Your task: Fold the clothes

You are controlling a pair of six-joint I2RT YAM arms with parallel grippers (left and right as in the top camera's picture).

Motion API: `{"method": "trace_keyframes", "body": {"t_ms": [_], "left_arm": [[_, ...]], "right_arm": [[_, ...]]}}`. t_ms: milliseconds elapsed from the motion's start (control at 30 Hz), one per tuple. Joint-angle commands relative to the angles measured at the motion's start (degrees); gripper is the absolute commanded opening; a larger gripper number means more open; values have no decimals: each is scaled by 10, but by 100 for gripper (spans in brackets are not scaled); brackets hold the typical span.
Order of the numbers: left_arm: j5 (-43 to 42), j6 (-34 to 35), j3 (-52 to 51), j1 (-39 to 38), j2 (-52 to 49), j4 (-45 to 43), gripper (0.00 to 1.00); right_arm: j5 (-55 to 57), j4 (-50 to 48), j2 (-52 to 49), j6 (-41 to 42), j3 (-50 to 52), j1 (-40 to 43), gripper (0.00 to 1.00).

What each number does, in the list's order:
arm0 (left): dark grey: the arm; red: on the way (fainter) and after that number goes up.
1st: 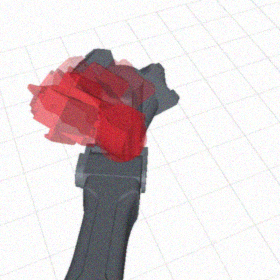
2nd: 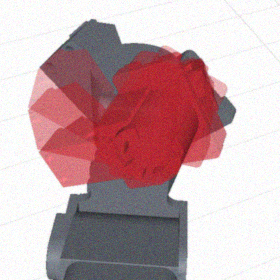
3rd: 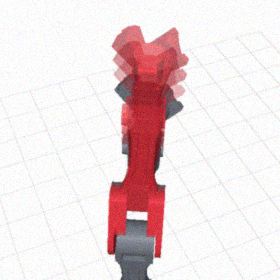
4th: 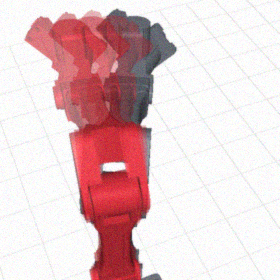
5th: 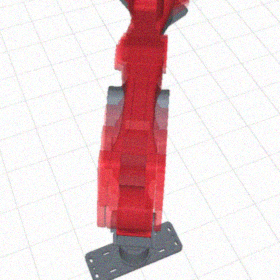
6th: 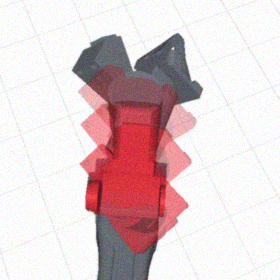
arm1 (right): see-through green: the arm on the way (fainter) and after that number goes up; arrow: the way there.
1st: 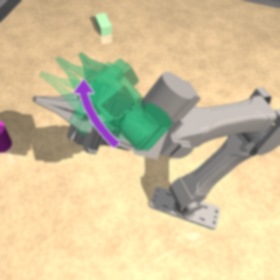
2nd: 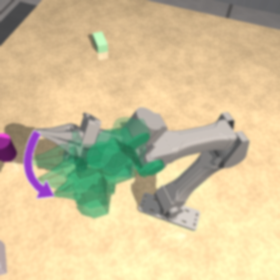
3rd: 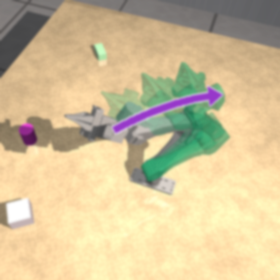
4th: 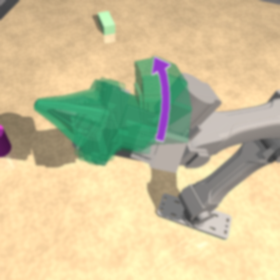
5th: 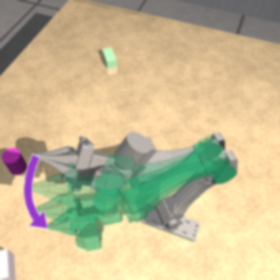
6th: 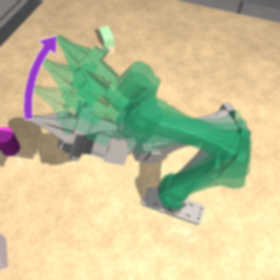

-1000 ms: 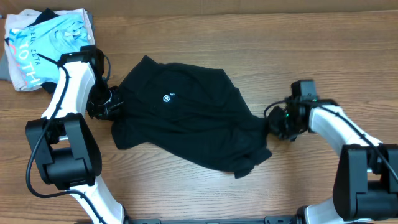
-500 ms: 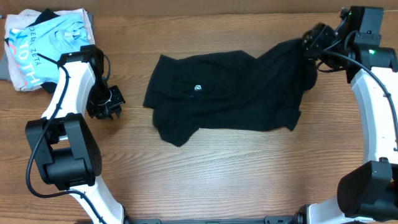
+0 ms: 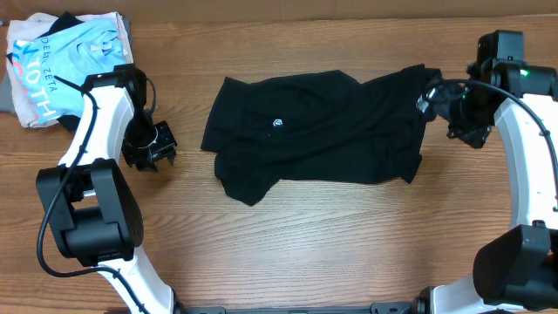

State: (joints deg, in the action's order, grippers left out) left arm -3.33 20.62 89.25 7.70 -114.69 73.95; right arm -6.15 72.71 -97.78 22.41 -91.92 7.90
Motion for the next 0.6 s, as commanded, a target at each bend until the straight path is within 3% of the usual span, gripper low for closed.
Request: {"method": "trace_keyframes", "body": {"t_ms": [0,467,567], "left_arm": [[-48,-29,9,-14,-6,6,51],[-97,-39,-42,-115,-6,5,51],[-116,-39,-52,-136,-6,-7,50]], "right_arm": [[26,13,5,-4,30,4,100],[-25,-159,5,-2,266,4,100],[-28,-196,5,-2,297,4,92]]}}
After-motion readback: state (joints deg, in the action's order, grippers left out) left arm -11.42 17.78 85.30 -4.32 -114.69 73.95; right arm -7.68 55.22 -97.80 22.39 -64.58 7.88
